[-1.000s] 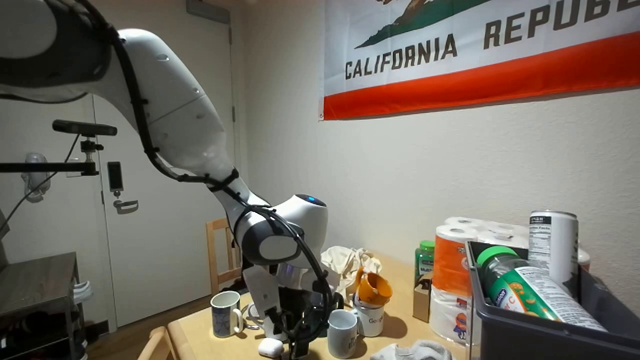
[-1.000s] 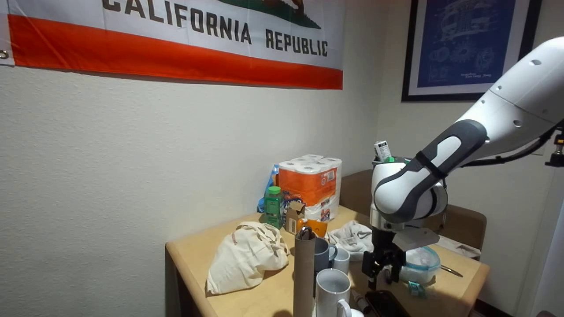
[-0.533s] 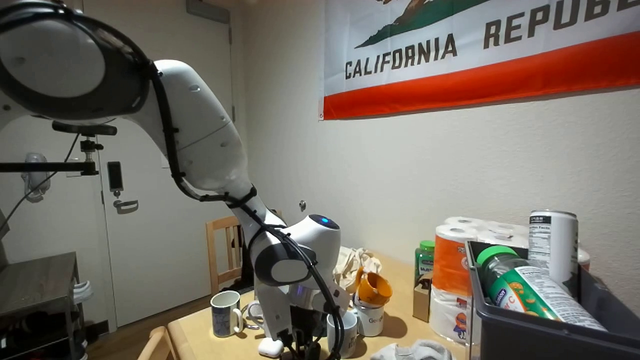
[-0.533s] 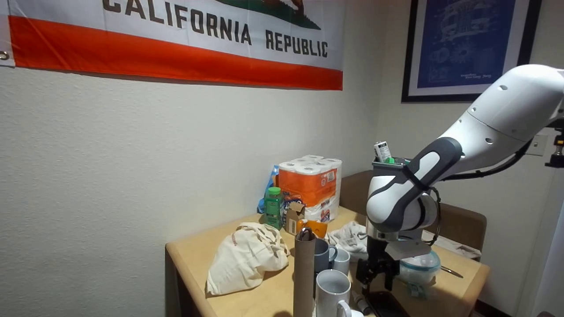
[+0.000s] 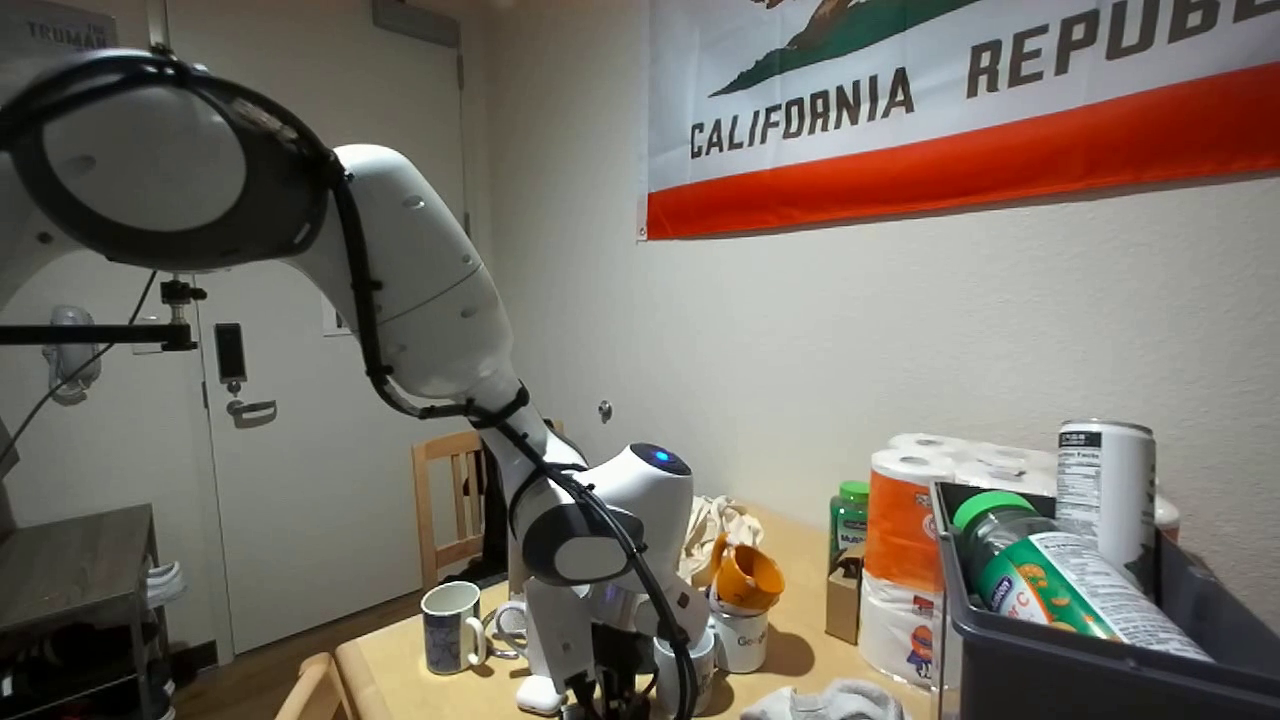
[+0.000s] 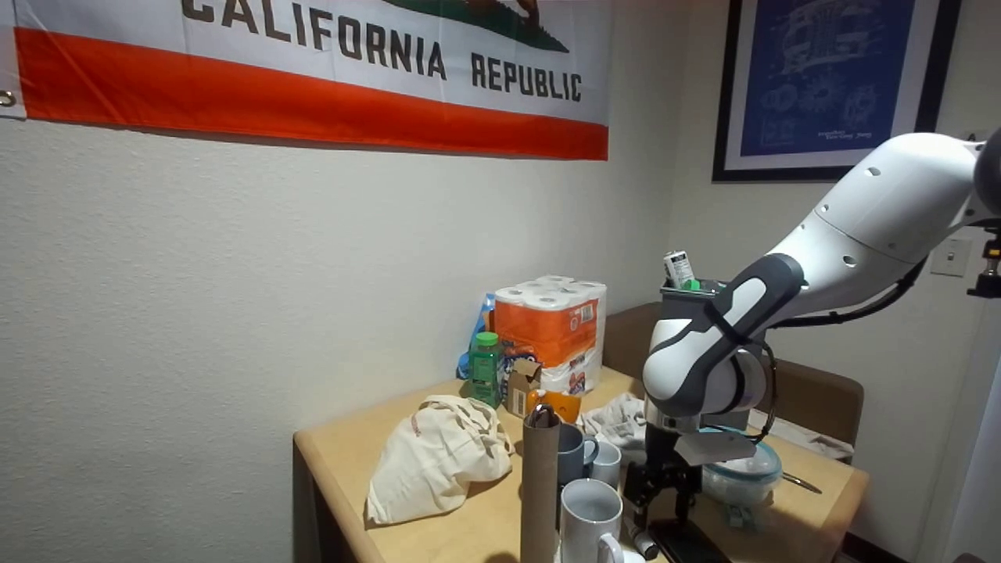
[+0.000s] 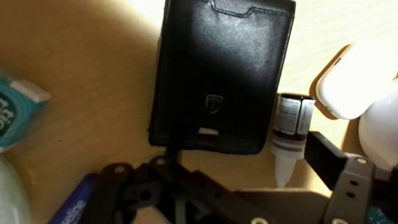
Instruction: Open the wallet
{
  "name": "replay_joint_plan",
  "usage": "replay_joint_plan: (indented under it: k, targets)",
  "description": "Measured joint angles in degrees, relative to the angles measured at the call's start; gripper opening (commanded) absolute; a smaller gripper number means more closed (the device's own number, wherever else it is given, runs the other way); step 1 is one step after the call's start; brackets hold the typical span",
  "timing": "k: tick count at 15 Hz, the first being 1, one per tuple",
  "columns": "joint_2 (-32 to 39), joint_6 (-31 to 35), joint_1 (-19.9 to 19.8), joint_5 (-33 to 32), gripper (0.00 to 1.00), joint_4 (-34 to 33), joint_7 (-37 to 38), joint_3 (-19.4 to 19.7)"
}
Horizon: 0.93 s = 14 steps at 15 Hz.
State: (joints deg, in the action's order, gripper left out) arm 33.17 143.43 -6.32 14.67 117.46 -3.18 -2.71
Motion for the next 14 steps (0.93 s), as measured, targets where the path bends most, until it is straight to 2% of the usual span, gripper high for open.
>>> replay_joint_plan:
  k: [8,14]
  targets:
    - [0.43,0.63,-0.30,0.18,1.00,-1.01,0.00,-0.11]
    - [2.22,1.18,-1.42,0.71,1.00,-2.55,-0.02,-1.58]
